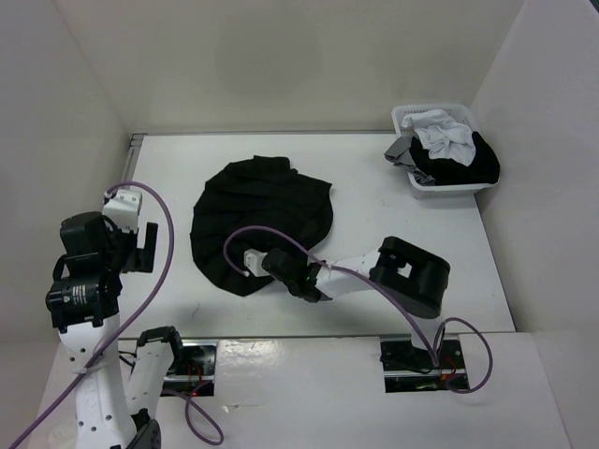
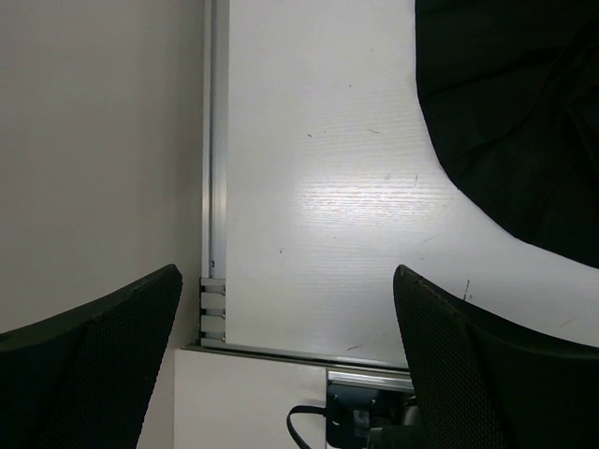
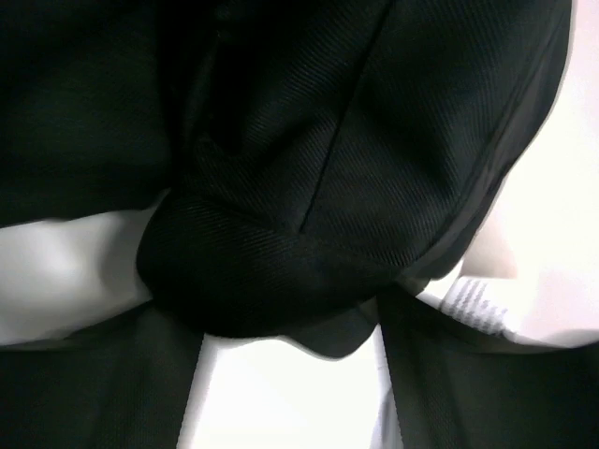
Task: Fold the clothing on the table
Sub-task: Flatten the skirt out
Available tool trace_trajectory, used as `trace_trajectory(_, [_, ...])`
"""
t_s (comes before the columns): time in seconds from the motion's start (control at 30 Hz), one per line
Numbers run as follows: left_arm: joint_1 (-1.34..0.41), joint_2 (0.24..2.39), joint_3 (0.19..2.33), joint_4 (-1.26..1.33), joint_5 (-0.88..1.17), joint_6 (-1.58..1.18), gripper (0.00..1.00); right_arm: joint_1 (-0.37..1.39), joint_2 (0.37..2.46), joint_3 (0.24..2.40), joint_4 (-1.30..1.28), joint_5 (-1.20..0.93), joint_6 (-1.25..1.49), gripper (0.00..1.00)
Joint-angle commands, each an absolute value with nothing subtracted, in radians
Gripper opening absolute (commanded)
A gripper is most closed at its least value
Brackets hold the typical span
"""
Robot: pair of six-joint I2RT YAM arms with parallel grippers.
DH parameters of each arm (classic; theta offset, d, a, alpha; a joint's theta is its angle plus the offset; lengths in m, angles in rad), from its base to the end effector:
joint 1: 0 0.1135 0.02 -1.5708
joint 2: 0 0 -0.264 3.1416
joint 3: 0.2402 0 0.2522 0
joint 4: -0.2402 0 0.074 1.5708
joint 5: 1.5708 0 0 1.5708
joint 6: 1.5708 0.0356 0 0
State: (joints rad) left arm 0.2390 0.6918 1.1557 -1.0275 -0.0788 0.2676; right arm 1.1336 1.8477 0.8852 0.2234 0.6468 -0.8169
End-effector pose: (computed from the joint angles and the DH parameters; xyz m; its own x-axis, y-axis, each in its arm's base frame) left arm 0.0979 0.0267 0.3867 -0.5801 0.1300 -0.8041 -0.1527 0.9523 0.2641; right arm 0.1706 0.3144 0.1317 0.1943 -0.9582 -0.2099 -0.5737 0.0626 -0.8167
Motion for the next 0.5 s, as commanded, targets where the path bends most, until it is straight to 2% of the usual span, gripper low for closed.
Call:
trace_trajectory(0.0, [0.244, 0.681, 1.154, -1.023, -0.103, 0.298, 1.00, 1.054, 1.896, 0.977, 0.272, 0.620, -0.804, 0.59])
trace_trajectory(0.03, [0.244, 0.681, 1.154, -1.023, -0.103, 0.298, 1.00, 1.040, 1.896, 0.995, 0.261, 0.620, -0.792, 0.43])
trace_trajectory(0.07, [0.244, 0.681, 1.154, -1.023, -0.103, 0.298, 1.00, 1.026, 1.907, 1.015, 0.241, 0.620, -0.792, 0.11])
trace_trajectory(0.1, [0.244, 0.681, 1.154, -1.023, -0.103, 0.298, 1.00, 1.013, 1.907, 1.056, 0.224, 0.606, -0.766, 0.00])
trace_trajectory(0.27, [0.244, 0.672, 1.154, -1.023, -0.103, 0.298, 1.00, 0.917, 1.841, 1.288, -0.135, 0.419, -0.638, 0.00])
trace_trajectory(0.47, [0.244, 0.681, 1.144, -1.023, -0.034, 0.298, 1.00, 0.867, 1.805, 1.713, -0.480, 0.060, -0.509, 0.00])
